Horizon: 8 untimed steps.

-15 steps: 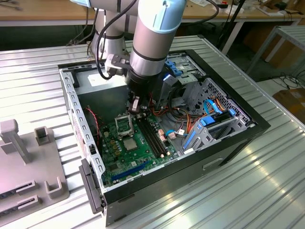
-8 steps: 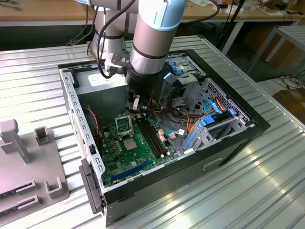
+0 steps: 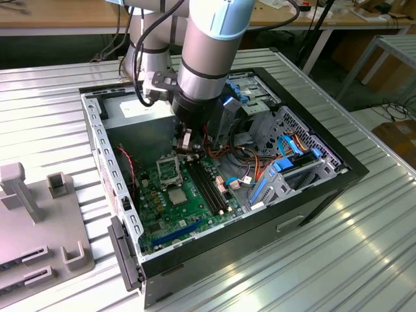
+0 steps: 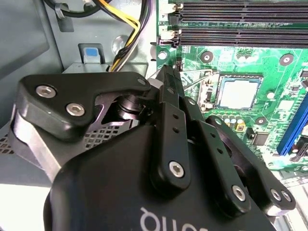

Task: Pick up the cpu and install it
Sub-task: 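Close the cpu cover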

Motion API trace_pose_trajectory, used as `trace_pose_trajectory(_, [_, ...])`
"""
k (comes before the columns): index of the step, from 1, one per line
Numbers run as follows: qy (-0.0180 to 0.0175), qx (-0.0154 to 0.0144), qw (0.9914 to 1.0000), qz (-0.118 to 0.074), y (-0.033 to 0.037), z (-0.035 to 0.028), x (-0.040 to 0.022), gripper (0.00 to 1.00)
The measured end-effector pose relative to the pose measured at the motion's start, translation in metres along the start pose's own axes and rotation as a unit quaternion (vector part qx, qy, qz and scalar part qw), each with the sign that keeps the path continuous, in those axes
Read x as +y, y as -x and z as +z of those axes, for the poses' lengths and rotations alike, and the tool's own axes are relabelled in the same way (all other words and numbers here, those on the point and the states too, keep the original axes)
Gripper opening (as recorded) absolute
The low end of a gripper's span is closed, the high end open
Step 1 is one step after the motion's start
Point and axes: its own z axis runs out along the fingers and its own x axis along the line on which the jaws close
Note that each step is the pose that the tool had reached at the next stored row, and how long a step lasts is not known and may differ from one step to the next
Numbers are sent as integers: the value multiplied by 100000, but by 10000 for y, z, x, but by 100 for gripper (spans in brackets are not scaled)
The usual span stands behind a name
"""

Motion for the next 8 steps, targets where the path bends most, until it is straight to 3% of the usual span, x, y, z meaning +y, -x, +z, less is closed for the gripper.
trace_pose_trajectory(8, [121, 95, 99978, -2114, -8, -9, -5, 11])
